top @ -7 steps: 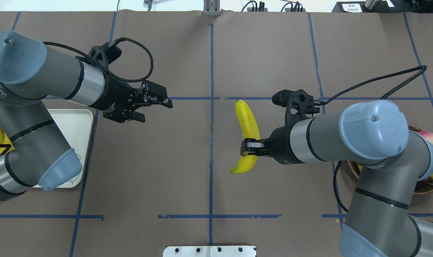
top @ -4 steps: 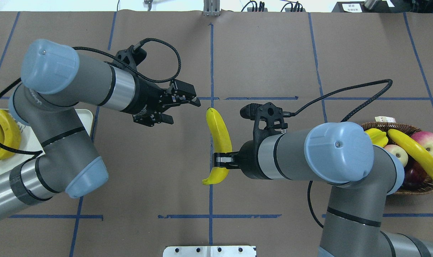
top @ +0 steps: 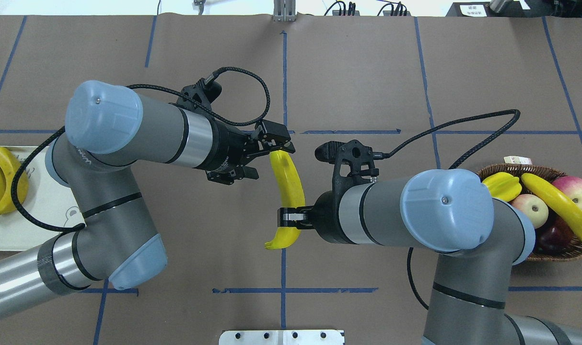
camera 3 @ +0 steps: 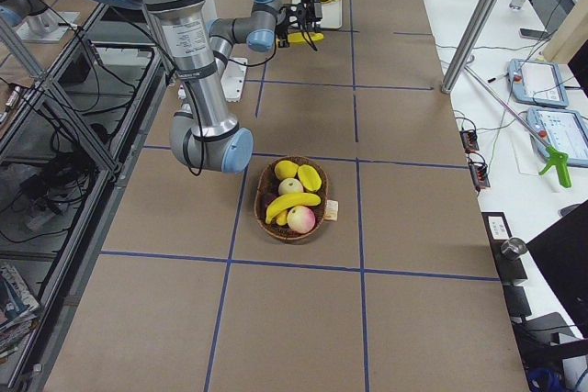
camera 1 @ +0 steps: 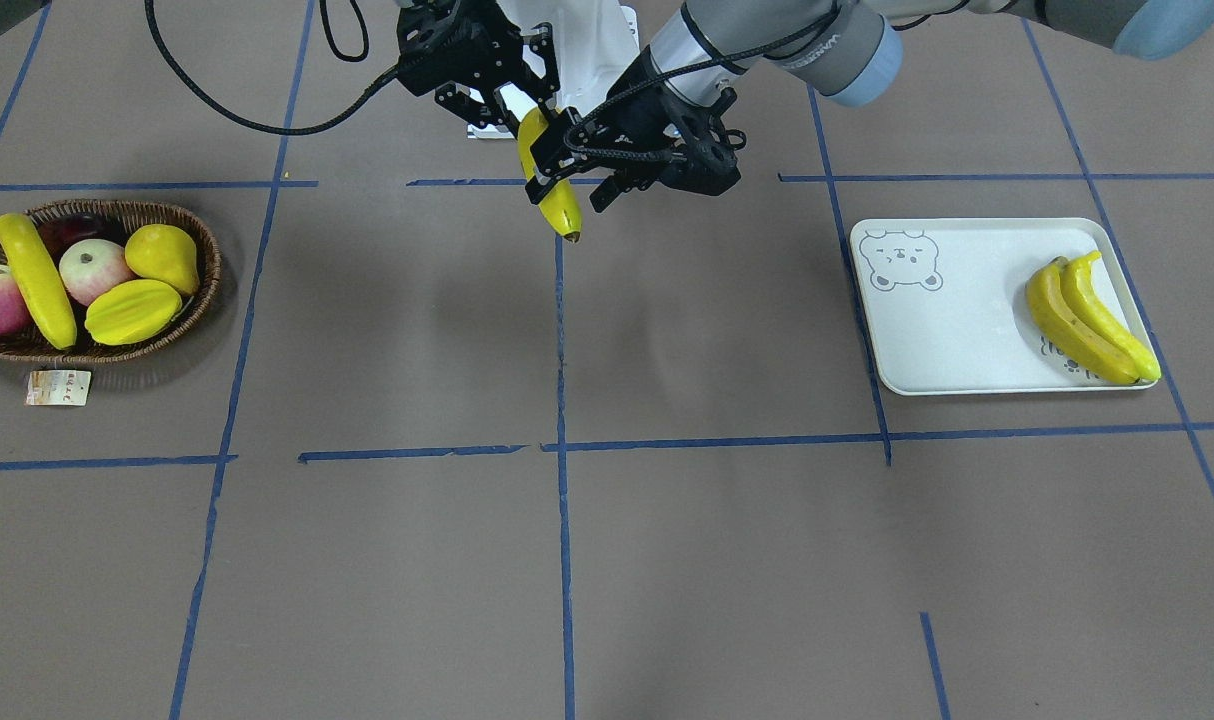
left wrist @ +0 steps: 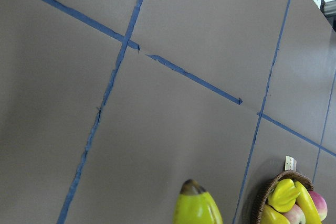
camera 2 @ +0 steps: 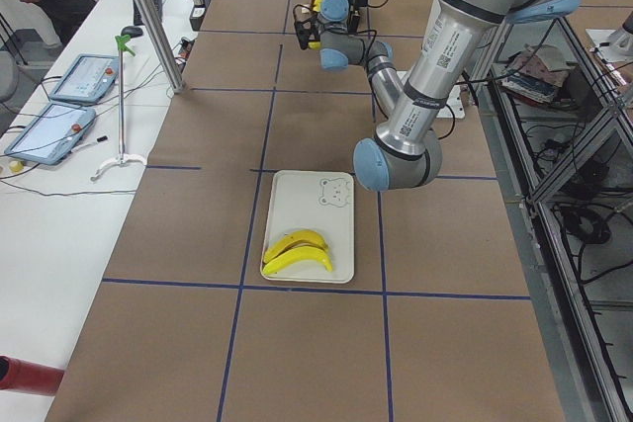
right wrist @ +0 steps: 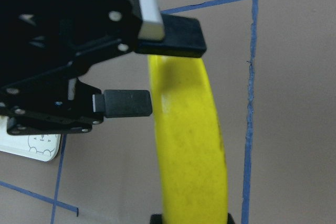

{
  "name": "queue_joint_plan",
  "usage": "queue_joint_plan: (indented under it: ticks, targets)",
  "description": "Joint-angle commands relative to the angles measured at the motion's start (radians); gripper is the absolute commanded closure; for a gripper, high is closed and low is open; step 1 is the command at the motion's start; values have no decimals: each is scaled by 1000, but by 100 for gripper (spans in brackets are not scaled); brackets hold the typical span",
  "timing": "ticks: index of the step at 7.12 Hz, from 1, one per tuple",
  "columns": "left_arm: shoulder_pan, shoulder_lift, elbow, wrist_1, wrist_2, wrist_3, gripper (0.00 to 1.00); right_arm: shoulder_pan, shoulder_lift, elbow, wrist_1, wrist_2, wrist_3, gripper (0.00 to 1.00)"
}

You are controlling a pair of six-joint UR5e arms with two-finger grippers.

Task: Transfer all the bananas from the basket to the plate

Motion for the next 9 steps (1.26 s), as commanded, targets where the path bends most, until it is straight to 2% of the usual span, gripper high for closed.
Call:
queue_joint_plan:
  ticks: [1, 3, 5, 6, 7, 8, 9]
  targets:
    - [6, -15, 11, -1, 1, -33, 32, -2, 2, 0, 0, -2, 8, 88]
    - [6, -17, 12, -1, 1, -44, 41, -5, 2, 0, 0, -2, 10, 88]
    - [6, -17, 12, -1, 1, -44, 42, -6, 1, 0, 0, -2, 10, 88]
    - [6, -18, 12, -3, 1, -44, 59, -6, 1, 0, -1, -2, 10, 87]
    - [6, -17, 12, -3, 1, -44, 93, -6, 1, -3, -1, 0, 10, 74]
    - [4, -17, 11, -3, 0, -42, 100, -6, 2, -3, -1, -2, 13, 25]
    - [4, -17, 9, -1, 0, -42, 100, -6, 2, -2, -1, -3, 14, 1]
